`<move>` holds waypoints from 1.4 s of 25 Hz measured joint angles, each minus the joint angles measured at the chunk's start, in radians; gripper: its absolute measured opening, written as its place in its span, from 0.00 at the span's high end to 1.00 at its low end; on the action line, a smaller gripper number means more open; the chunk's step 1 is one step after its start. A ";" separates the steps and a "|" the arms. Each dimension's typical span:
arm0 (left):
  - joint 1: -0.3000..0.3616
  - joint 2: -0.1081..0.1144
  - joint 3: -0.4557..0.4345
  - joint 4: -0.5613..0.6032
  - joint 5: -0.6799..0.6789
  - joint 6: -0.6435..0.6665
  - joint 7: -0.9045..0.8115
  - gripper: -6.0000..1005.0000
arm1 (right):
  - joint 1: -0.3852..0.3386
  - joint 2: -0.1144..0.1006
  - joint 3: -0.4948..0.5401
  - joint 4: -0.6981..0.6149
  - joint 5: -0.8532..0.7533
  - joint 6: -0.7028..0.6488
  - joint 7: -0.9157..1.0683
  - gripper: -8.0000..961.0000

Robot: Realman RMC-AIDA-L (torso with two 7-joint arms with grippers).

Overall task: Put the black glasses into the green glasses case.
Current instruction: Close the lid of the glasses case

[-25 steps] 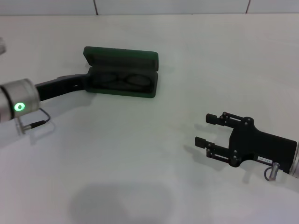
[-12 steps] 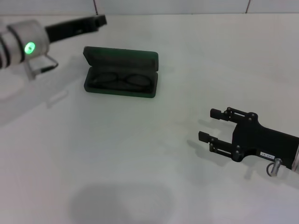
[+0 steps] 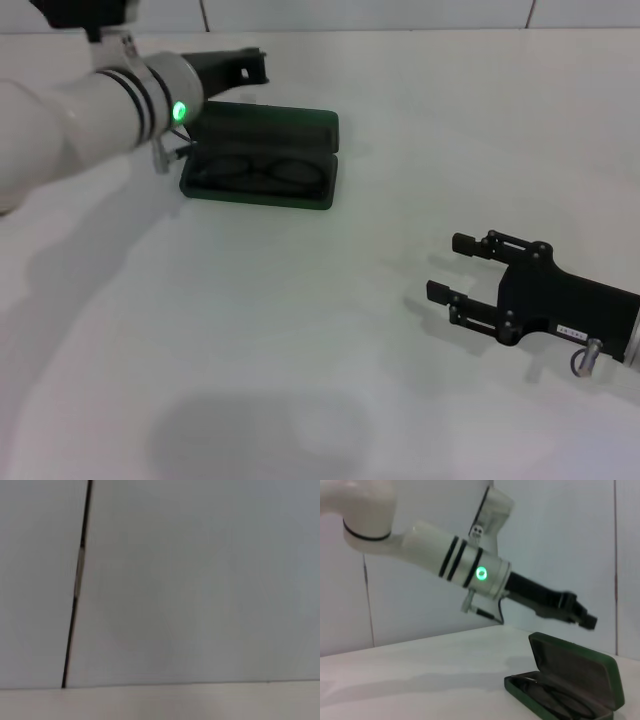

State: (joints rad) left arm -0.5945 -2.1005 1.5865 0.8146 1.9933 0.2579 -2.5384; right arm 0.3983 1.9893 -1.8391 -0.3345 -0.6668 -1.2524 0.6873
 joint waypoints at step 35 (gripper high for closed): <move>-0.118 0.006 0.057 -0.195 -0.048 -0.029 -0.038 0.86 | 0.004 0.006 0.000 0.000 -0.004 -0.007 0.000 0.32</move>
State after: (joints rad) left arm -0.7125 -2.0947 1.6431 0.6199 1.9448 0.2289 -2.5759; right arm 0.4023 1.9952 -1.8393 -0.3344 -0.6703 -1.2590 0.6872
